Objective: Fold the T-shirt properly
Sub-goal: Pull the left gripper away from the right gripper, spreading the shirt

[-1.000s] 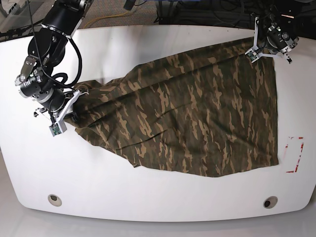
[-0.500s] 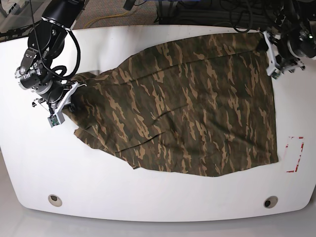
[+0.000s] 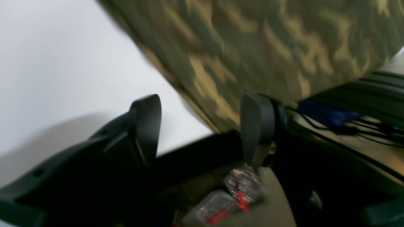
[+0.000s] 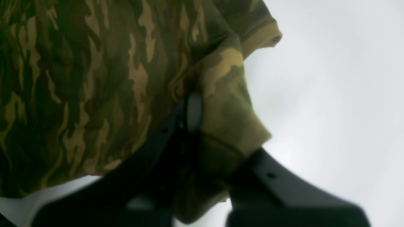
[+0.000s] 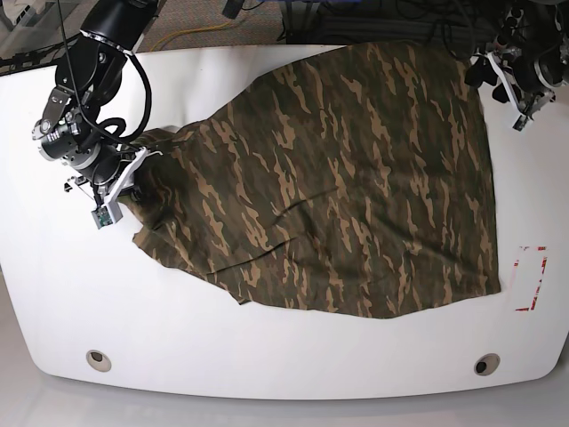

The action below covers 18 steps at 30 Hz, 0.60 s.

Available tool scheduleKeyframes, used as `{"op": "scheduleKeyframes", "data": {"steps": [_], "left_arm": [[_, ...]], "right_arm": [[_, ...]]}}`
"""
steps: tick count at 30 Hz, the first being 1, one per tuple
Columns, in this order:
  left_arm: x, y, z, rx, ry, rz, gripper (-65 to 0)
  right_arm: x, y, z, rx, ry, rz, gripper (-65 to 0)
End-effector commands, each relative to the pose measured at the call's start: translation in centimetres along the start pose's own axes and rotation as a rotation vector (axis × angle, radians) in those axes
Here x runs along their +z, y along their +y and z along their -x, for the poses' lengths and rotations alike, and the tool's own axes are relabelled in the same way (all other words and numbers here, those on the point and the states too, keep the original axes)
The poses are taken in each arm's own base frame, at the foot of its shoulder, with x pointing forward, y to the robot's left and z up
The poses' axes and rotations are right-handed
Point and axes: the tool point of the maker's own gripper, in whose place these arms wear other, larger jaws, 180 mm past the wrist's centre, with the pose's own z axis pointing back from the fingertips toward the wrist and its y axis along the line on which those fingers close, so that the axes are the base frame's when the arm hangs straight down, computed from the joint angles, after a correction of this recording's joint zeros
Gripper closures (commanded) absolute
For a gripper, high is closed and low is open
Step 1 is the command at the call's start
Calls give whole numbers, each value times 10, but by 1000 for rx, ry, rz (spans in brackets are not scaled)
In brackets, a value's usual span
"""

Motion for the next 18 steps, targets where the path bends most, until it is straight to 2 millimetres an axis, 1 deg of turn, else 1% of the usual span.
{"op": "scheduleKeyframes", "data": {"steps": [1,6,10,13,15,18], "left_arm": [[-1,9,3,57,-29,16,-372],[-7,20,21,170,-32,32,-372],[-12,20,30,200,-15,43,-372],[-21,10,35,222,-7,73,-372],[-25,4,36,217,1,89,-372],[-33,-9,36,197,19,131,-372]], "right_arm": [[6,-5,-17,17,-58,15,0],[6,-5,-17,16,-57,14,0],[6,-5,-17,16,-57,14,0],[6,-5,-17,16,-57,14,0],[6,-5,-17,16,-57,14,0],[6,-4,-17,17,-57,13,0]]}}
